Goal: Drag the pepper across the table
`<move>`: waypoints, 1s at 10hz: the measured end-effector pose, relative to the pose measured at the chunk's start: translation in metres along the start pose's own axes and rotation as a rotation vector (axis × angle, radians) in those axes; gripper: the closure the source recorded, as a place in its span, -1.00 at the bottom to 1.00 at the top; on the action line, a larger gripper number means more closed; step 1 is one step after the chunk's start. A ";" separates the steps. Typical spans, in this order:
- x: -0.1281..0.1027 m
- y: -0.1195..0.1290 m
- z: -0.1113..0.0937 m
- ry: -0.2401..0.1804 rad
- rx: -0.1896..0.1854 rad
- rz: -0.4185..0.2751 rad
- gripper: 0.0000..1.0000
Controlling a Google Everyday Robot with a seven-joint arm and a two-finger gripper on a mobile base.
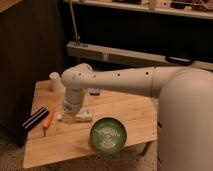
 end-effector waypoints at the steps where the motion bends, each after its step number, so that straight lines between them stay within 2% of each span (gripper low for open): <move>1: 0.000 0.000 0.000 0.000 0.000 0.000 0.92; 6: 0.000 0.000 0.000 0.001 0.001 0.001 0.92; 7: -0.001 -0.002 0.000 0.003 0.013 0.016 0.92; 9: -0.005 -0.014 -0.002 -0.002 0.100 0.141 0.92; 10: -0.009 -0.019 -0.003 -0.008 0.170 0.250 0.92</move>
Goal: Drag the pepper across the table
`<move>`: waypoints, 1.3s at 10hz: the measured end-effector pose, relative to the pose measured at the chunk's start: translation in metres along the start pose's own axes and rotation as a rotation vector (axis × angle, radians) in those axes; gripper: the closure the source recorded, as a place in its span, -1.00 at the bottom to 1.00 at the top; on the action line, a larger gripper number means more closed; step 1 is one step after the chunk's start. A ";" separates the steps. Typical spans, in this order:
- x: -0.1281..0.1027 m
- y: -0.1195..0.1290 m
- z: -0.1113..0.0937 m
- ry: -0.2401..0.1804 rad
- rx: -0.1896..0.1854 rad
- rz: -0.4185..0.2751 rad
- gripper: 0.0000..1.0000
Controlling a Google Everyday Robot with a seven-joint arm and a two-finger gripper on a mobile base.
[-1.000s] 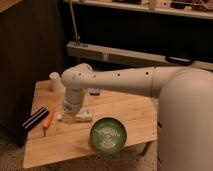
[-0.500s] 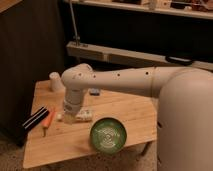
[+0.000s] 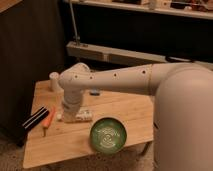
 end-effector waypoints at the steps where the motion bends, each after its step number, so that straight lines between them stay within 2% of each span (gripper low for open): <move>1: -0.005 -0.002 -0.001 -0.010 0.067 0.104 0.92; 2: -0.007 -0.003 -0.002 -0.024 0.100 0.154 0.92; 3: -0.009 -0.006 -0.002 -0.043 0.113 0.178 0.92; 4: -0.011 -0.008 -0.001 -0.074 0.099 0.184 0.92; 5: -0.012 -0.014 0.004 -0.138 0.043 0.178 0.92; 6: -0.009 -0.019 0.005 -0.185 -0.005 0.169 0.92; 8: -0.004 -0.029 0.003 -0.285 -0.085 0.149 0.92; 10: -0.002 -0.033 0.002 -0.316 -0.102 0.145 0.92; 13: -0.018 -0.024 0.014 -0.289 -0.100 0.171 0.92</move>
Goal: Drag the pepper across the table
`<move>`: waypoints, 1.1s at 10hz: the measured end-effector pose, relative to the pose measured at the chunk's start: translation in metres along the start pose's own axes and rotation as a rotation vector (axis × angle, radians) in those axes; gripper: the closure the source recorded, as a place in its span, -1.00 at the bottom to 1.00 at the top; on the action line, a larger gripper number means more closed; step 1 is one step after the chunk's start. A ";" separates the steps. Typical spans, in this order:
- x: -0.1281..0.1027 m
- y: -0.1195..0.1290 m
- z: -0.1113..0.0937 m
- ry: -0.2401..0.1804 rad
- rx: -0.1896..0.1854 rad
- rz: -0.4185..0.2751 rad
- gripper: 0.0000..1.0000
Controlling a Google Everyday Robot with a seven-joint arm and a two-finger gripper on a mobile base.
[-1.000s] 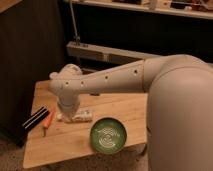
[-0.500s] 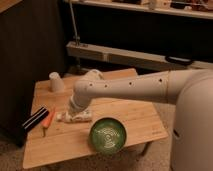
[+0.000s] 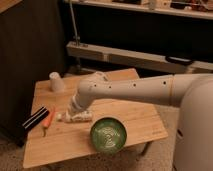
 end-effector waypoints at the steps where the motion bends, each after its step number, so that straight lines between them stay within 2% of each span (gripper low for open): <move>1: -0.009 0.007 0.015 0.017 -0.009 0.017 0.92; 4: -0.021 0.013 0.037 0.046 -0.044 0.070 0.92; 6: -0.038 0.030 0.054 0.095 -0.029 0.039 0.92; 8: -0.059 0.051 0.073 0.163 0.005 -0.009 0.92; 10: -0.068 0.063 0.088 0.214 0.034 -0.038 0.93; 11: -0.070 0.064 0.094 0.226 0.037 -0.038 0.99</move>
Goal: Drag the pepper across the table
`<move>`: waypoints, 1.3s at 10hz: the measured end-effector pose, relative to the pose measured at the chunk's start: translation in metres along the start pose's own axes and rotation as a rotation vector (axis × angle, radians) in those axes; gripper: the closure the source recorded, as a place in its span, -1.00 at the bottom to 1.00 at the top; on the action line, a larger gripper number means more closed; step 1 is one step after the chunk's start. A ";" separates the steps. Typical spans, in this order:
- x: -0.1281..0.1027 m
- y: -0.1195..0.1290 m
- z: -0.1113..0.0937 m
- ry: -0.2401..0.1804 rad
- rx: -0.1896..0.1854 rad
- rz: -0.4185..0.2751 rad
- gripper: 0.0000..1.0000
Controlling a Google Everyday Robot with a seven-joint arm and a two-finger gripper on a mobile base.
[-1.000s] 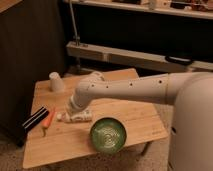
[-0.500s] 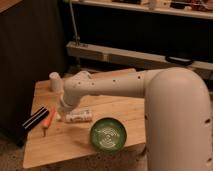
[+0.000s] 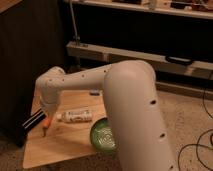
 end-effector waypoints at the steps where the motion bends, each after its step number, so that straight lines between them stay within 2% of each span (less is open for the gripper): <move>1: -0.003 0.000 0.006 0.007 0.003 0.003 0.99; 2: -0.004 0.000 0.011 0.009 0.003 0.010 0.92; 4: -0.006 -0.004 0.024 0.009 0.008 0.022 0.49; 6: -0.009 -0.003 0.029 0.009 0.013 0.022 0.18; 7: -0.013 -0.002 0.037 0.006 0.020 0.022 -0.11; 10: -0.020 -0.001 0.049 0.001 0.044 0.029 -0.57; 13: -0.028 -0.005 0.065 0.008 0.071 0.055 -0.60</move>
